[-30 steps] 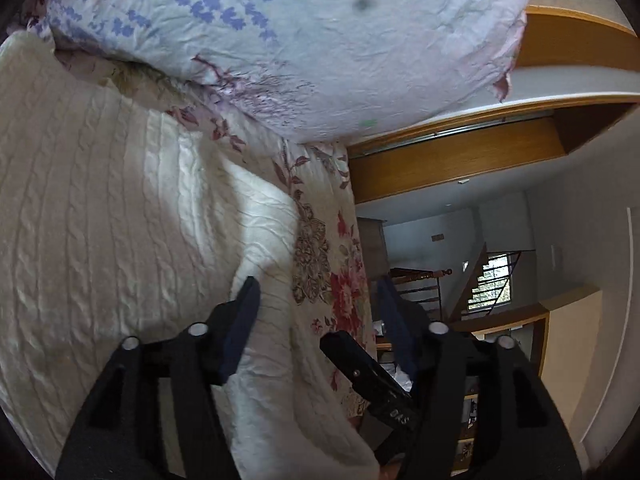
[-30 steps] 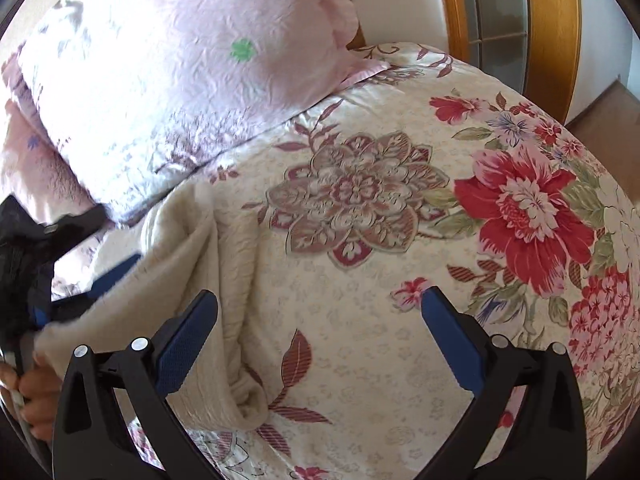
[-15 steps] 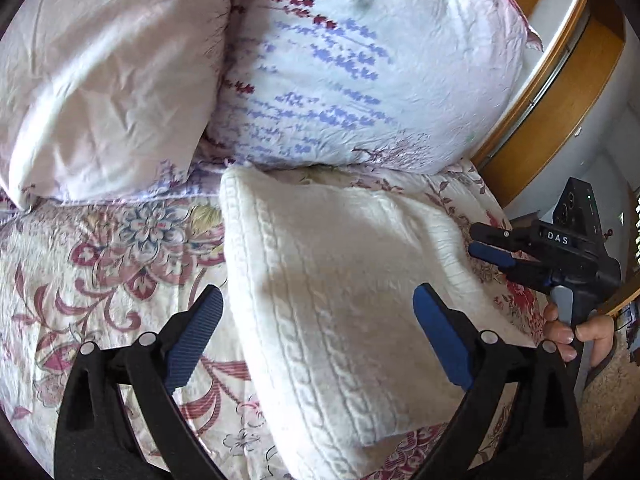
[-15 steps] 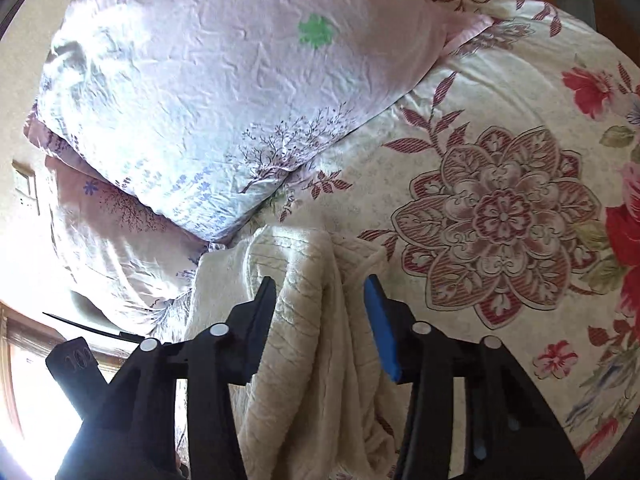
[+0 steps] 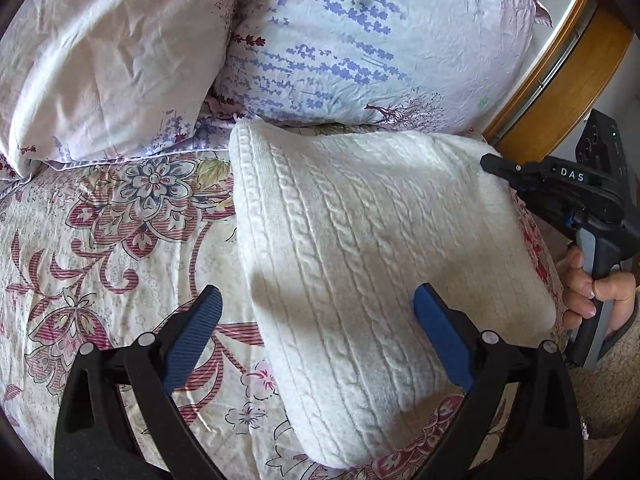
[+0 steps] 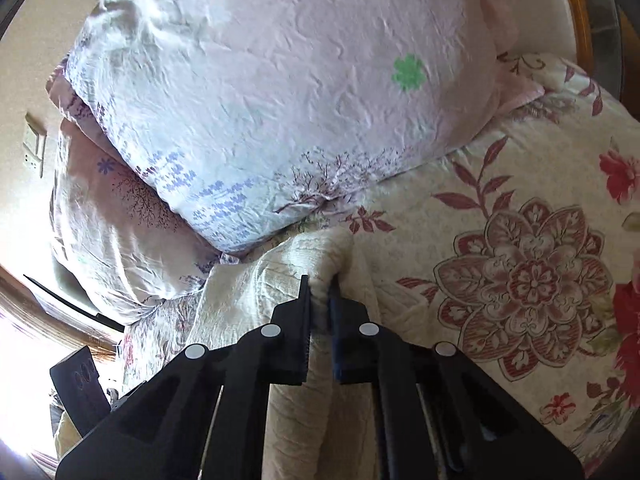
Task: Fold small clothes
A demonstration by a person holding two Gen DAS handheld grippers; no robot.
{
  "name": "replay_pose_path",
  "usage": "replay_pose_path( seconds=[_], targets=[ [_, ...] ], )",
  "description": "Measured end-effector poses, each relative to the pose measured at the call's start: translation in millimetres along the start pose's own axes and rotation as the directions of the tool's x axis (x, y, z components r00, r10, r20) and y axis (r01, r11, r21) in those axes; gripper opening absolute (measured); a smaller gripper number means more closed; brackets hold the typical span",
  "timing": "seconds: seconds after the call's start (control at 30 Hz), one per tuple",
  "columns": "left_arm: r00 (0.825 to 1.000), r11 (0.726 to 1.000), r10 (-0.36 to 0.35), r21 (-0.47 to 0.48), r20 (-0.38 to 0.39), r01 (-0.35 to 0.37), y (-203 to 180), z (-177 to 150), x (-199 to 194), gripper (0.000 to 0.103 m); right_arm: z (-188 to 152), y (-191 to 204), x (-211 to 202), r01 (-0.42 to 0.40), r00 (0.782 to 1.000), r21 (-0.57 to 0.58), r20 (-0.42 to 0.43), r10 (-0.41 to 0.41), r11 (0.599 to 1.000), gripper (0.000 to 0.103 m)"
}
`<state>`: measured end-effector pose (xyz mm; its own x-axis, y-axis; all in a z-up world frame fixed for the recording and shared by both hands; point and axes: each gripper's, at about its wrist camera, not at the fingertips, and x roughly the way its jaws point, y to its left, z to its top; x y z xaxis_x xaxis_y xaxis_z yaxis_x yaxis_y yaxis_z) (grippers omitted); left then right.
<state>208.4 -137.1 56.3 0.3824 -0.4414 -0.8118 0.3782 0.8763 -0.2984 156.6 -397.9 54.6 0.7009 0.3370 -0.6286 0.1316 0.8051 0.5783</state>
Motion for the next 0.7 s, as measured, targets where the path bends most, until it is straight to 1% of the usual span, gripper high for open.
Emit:
replay_pose_path(
  seconds=[0.07, 0.13, 0.23, 0.33, 0.4, 0.57, 0.63, 0.7],
  targets=[
    [1.0, 1.0, 0.008, 0.014, -0.002, -0.008, -3.4, 0.3, 3.7, 0.097, 0.7, 0.2, -4.1, 0.02, 1.0, -0.01, 0.018, -0.019, 1.0, 0.008],
    [1.0, 0.999, 0.023, 0.031, -0.004, -0.023, -7.0, 0.0, 5.4, 0.097, -0.5, -3.1, -2.2, 0.047, 0.999, -0.013, 0.016, -0.047, 0.999, 0.008],
    [0.999, 0.998, 0.043, 0.05, -0.01, -0.042, -11.5, 1.1, 11.2, 0.097, -3.3, -14.2, 10.0, 0.103, 0.995, -0.006, -0.011, -0.103, 0.995, 0.008],
    [0.998, 0.996, 0.066, 0.066, -0.014, -0.064, -14.8, 2.1, 15.2, 0.099, -8.8, -28.3, 25.6, 0.148, 0.988, 0.013, -0.053, -0.147, 0.989, 0.008],
    [0.997, 0.995, 0.074, 0.073, -0.015, -0.073, -16.2, 3.1, 17.6, 0.1, -11.8, -35.5, 33.4, 0.159, 0.985, 0.032, -0.074, -0.157, 0.987, 0.008],
    [0.996, 0.994, 0.081, 0.077, -0.026, -0.079, -16.5, 2.4, 21.0, 0.101, -12.7, -38.5, 38.7, 0.183, 0.98, 0.027, -0.088, -0.18, 0.983, 0.008],
    [0.997, 0.995, 0.076, 0.071, -0.031, -0.074, -15.5, 2.0, 21.1, 0.101, -11.5, -37.6, 42.2, 0.182, 0.979, 0.027, -0.097, -0.178, 0.983, 0.008],
    [0.999, 0.997, 0.05, 0.06, -0.02, -0.049, -12.1, 1.6, 15.3, 0.101, -9.6, -35.7, 37.6, 0.16, 0.982, 0.037, -0.102, -0.156, 0.986, 0.009]
  ],
)
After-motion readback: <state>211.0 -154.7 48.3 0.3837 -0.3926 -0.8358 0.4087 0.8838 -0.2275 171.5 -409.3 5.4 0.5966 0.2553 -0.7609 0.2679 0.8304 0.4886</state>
